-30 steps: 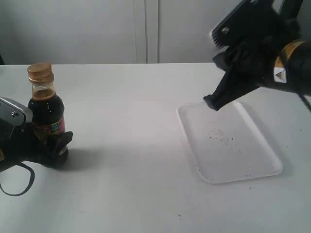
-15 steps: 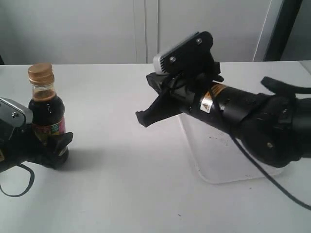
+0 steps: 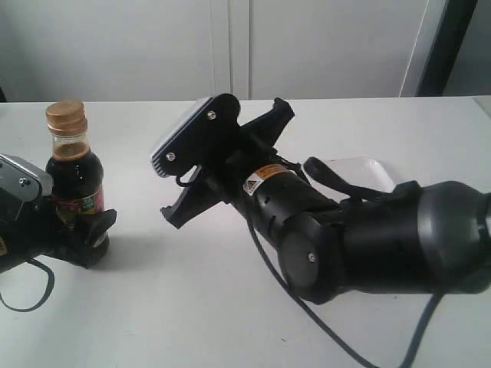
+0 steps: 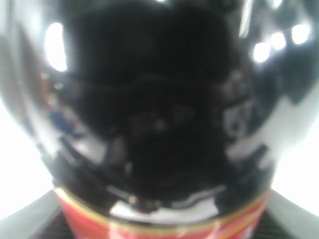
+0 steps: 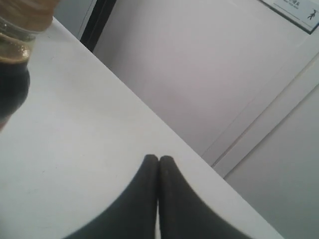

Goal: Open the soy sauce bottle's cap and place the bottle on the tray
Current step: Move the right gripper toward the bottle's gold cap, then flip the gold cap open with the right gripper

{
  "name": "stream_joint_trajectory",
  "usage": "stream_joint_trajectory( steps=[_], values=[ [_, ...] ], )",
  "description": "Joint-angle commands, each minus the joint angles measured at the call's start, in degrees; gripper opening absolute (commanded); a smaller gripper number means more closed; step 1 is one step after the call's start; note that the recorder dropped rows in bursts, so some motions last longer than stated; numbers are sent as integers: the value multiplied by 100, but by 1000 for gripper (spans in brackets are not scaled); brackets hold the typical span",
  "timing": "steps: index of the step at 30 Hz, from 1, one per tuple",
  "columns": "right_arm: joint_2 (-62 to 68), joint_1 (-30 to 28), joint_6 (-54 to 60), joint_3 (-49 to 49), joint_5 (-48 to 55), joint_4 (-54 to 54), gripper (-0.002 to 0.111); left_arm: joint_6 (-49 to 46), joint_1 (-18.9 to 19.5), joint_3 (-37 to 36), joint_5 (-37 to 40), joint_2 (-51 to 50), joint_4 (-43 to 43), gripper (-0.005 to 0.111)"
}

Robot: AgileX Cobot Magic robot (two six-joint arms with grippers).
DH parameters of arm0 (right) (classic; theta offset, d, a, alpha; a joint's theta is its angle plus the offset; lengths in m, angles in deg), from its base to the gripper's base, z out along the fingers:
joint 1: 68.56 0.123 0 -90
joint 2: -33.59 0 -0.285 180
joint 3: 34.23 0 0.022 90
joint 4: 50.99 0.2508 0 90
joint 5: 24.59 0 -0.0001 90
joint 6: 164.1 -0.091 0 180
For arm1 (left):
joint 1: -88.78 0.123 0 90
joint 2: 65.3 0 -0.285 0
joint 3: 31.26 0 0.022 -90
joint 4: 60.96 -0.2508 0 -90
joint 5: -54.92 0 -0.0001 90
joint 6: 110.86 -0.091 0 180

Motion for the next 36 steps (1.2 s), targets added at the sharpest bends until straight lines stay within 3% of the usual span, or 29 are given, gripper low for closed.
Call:
stream_joint_trajectory(
  steps=[1, 9, 18, 24, 36],
  values=[
    [261, 171, 763, 447, -4, 464, 0, 22, 20, -10, -386, 105, -29, 0],
    [716, 464, 2051, 1241, 287, 1487, 0, 22, 20, -10, -386, 105, -29, 0],
    [874, 550, 2297, 1906, 796, 1913, 0, 22, 20, -10, -386, 105, -29, 0],
    [1170, 913, 4532, 2563, 735, 3299, 0, 22, 20, -10, -386, 105, -18, 0],
    [1360, 911, 4807, 3207, 1051, 3850, 0, 22, 20, -10, -386, 105, -18, 0]
  ],
)
